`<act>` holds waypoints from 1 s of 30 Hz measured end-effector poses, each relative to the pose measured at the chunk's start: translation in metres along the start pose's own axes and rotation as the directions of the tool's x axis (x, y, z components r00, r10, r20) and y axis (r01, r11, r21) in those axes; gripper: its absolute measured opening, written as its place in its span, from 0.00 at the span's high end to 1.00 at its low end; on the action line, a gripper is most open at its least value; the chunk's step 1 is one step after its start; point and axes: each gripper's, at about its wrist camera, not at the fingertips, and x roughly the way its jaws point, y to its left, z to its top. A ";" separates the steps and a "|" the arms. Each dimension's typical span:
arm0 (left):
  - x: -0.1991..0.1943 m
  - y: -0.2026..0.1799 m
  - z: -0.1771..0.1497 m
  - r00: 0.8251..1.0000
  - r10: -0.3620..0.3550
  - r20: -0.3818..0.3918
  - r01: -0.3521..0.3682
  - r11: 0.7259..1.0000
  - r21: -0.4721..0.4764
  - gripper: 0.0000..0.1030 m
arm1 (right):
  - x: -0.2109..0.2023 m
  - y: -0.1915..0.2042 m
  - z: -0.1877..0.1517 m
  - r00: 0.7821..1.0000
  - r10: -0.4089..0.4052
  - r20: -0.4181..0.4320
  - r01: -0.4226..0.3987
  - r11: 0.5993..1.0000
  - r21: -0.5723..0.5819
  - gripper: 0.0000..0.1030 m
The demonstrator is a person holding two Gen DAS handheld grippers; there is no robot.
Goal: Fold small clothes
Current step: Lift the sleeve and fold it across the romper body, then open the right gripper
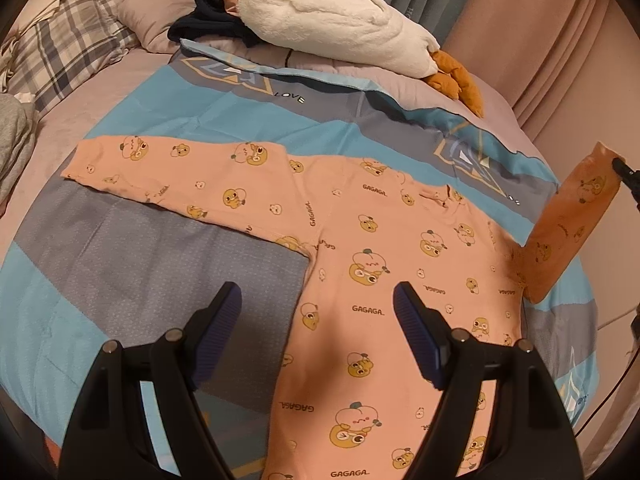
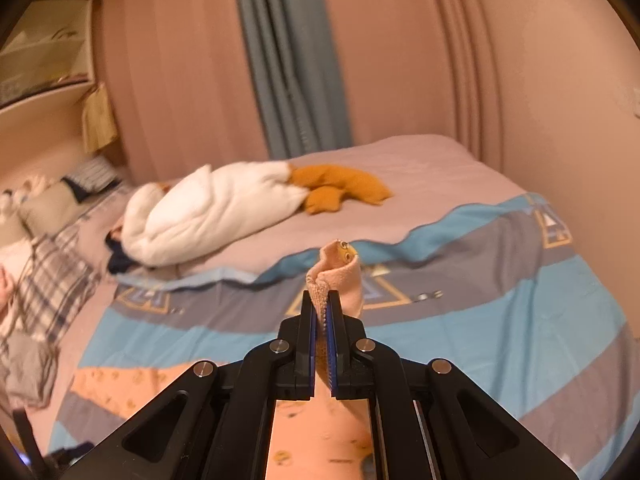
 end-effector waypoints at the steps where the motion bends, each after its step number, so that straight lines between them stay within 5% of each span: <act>1: 0.000 0.000 0.000 1.000 0.002 0.000 -0.002 1.000 0.000 0.24 | 0.001 0.003 -0.002 1.000 0.007 -0.007 -0.007 1.000 -0.006 0.94; 14: -0.001 0.009 0.000 1.000 0.005 0.002 -0.005 1.000 -0.014 0.24 | 0.032 0.061 -0.053 0.979 0.089 -0.182 -0.107 0.990 -0.093 0.94; 30: 0.001 0.020 -0.001 1.000 0.016 -0.006 -0.016 0.999 -0.045 0.24 | 0.061 0.119 -0.133 0.899 0.169 -0.405 -0.249 0.956 -0.154 0.94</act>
